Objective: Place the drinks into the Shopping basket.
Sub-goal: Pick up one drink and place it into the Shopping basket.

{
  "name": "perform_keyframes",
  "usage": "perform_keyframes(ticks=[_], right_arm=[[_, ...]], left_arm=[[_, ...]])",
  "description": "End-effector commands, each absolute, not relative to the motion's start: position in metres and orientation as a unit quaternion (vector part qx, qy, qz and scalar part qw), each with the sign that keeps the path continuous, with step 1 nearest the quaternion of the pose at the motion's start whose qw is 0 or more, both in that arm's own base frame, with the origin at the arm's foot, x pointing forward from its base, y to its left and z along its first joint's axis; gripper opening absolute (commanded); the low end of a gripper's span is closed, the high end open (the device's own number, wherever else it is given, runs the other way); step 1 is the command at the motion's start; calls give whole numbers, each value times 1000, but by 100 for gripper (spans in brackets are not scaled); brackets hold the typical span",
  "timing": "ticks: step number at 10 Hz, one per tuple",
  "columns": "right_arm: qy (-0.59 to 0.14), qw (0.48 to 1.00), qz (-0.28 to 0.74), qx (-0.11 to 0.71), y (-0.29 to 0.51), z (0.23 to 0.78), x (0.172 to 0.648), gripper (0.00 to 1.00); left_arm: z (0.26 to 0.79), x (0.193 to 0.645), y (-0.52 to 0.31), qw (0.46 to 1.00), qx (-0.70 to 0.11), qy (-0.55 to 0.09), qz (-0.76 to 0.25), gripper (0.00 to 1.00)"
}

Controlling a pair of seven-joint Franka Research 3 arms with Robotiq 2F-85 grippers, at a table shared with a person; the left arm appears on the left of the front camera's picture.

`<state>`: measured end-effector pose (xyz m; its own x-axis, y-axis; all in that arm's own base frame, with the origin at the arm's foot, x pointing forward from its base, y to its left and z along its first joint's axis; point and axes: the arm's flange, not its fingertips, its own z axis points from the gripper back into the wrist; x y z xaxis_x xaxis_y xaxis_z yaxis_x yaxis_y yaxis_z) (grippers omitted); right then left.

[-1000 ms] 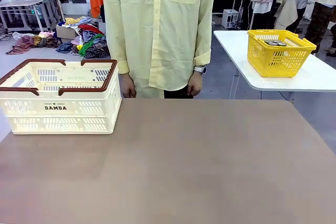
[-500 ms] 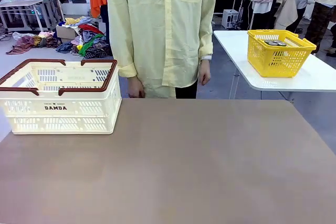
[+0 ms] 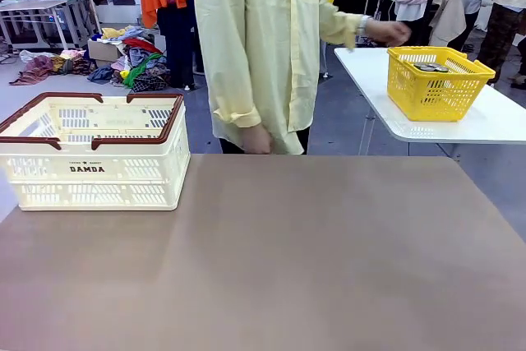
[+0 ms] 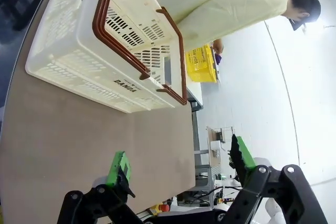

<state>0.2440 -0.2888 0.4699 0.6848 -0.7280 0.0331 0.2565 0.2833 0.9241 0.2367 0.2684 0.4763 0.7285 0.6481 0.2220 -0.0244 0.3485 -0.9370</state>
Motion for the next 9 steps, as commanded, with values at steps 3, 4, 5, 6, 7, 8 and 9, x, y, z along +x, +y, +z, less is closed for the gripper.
perform_keyframes(ticks=[3, 4, 5, 6, 7, 8, 9], right_arm=[[-235, 771, -314, 502, -294, 472, 244, 100], [-235, 771, -314, 502, -294, 472, 244, 100], [-235, 771, -314, 502, -294, 472, 244, 100], [-235, 771, -314, 502, -294, 472, 244, 100], [-235, 771, -314, 502, -294, 472, 244, 100], [-235, 771, -314, 502, -294, 472, 244, 100], [-235, 771, -314, 502, -294, 472, 244, 100]], left_arm=[[476, 238, 271, 763, -530, -302, 212, 100], [476, 238, 271, 763, -530, -302, 212, 100], [476, 238, 271, 763, -530, -302, 212, 100], [476, 238, 271, 763, -530, -302, 212, 100], [476, 238, 271, 763, -530, -302, 212, 100], [476, 238, 271, 763, -530, -302, 212, 100], [476, 238, 271, 763, -530, -302, 212, 100]])
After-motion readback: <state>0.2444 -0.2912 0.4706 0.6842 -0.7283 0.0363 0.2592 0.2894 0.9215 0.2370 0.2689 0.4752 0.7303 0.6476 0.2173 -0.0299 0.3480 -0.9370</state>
